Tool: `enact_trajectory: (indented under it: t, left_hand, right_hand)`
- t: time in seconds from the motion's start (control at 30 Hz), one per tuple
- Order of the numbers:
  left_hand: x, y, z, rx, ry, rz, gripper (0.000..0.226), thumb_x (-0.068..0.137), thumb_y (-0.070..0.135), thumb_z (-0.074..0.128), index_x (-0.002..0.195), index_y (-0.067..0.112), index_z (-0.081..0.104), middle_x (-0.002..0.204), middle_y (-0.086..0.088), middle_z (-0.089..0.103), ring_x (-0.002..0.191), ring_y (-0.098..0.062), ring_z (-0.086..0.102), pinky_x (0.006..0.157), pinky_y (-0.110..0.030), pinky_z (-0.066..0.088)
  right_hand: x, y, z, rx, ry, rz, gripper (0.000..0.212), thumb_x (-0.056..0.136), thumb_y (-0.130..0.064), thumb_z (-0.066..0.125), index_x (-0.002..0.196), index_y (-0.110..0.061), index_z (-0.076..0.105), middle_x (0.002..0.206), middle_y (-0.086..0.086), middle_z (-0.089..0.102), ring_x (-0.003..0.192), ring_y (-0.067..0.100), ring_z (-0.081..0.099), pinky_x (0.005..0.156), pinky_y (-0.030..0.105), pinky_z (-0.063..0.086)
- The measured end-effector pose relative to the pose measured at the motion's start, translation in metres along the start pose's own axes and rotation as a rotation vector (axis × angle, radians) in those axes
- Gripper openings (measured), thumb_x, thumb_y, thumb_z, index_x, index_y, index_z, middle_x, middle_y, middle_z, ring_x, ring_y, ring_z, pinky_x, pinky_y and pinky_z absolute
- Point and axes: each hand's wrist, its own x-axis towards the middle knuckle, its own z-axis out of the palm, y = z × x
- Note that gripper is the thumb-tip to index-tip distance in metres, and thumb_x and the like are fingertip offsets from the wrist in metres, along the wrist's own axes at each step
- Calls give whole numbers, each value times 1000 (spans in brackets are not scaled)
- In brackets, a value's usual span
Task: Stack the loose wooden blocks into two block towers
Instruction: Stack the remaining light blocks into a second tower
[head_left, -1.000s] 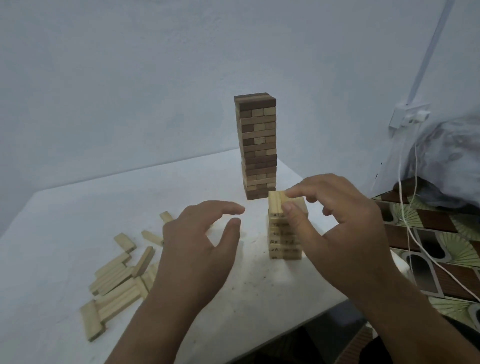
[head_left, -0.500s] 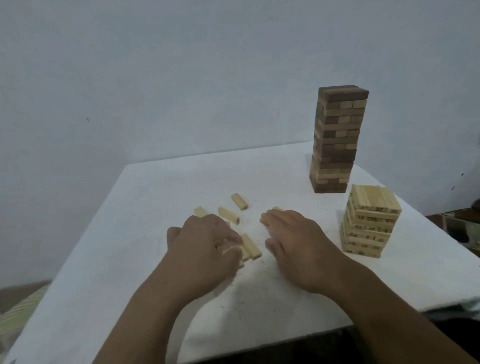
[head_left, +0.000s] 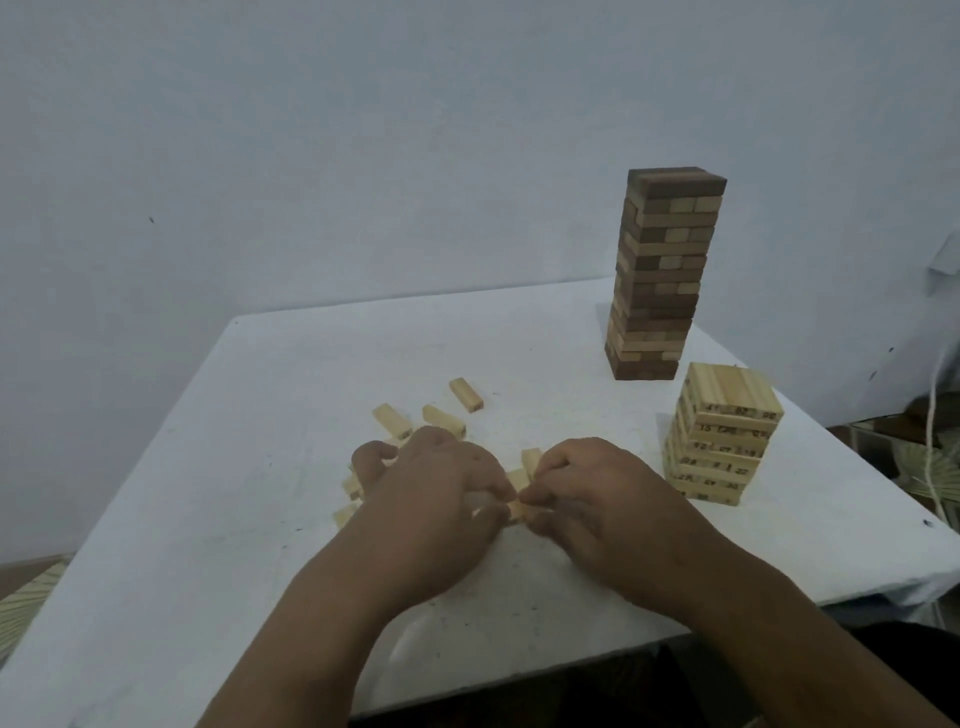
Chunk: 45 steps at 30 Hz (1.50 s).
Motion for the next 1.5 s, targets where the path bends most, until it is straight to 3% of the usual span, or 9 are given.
enact_trajectory:
  t: [0.13, 0.23, 0.4, 0.7, 0.8, 1.1, 1.27, 1.4, 1.5]
  left_hand:
    - [4, 11, 9, -28, -16, 103, 6, 90, 43, 61, 94, 43, 65, 110, 32, 58, 118, 1, 37, 104, -44, 20]
    - [9, 17, 15, -83, -6, 199, 4, 84, 42, 66, 88, 43, 66, 104, 31, 61, 111, 2, 46, 101, -45, 32]
    - [16, 26, 18, -197, -45, 266, 6, 82, 29, 75, 86, 33, 74, 103, 20, 66, 101, 2, 57, 96, -24, 46]
    - [21, 26, 19, -265, -81, 280, 11, 78, 26, 80, 86, 31, 77, 101, 19, 69, 98, 3, 60, 86, -8, 42]
    - [20, 24, 18, -277, -94, 285, 16, 83, 12, 74, 83, 27, 79, 103, 18, 69, 100, 6, 58, 84, 0, 36]
    - [20, 30, 16, -208, -131, 250, 17, 85, 16, 73, 95, 29, 78, 109, 19, 66, 104, 3, 56, 95, -10, 39]
    - [21, 30, 19, -168, -124, 255, 30, 86, 9, 71, 110, 27, 75, 125, 16, 62, 117, 2, 51, 94, 3, 28]
    - [20, 30, 18, -189, -123, 205, 30, 88, 7, 68, 104, 32, 74, 117, 16, 66, 109, 1, 55, 91, -3, 37]
    - [19, 30, 16, -209, -132, 176, 23, 86, 15, 72, 99, 34, 74, 111, 17, 67, 106, 0, 55, 97, -19, 44]
  right_hand:
    - [-16, 6, -11, 18, -32, 71, 18, 86, -45, 61, 98, -37, 72, 101, -23, 55, 95, -2, 47, 85, 21, 43]
    - [-27, 9, -20, 26, -7, 64, 26, 79, -46, 59, 88, -29, 76, 91, -13, 63, 87, 4, 53, 83, 32, 48]
    - [-42, 12, -27, 10, 82, 28, 26, 78, -39, 56, 77, -23, 77, 77, -4, 67, 75, 14, 59, 69, 39, 52]
    - [-49, 15, -24, 86, 155, 62, 12, 77, -35, 66, 78, -27, 75, 79, -12, 66, 78, 7, 56, 72, 33, 50]
    - [-48, 15, -24, 98, 153, 61, 13, 76, -37, 66, 77, -28, 74, 77, -14, 65, 78, 6, 55, 70, 31, 48]
    - [-45, 17, -23, 89, 167, 36, 11, 77, -38, 66, 75, -30, 73, 75, -14, 65, 75, 6, 56, 68, 34, 50]
    - [-46, 19, -22, 107, 163, 14, 10, 78, -36, 66, 78, -30, 73, 78, -16, 65, 77, 3, 56, 70, 34, 51]
    - [-47, 20, -21, 110, 171, 8, 9, 79, -36, 66, 80, -30, 73, 80, -15, 66, 79, 3, 56, 70, 35, 51]
    - [-48, 18, -20, 126, 170, 0, 20, 78, -44, 68, 90, -29, 73, 86, -16, 67, 82, 1, 57, 71, 30, 51]
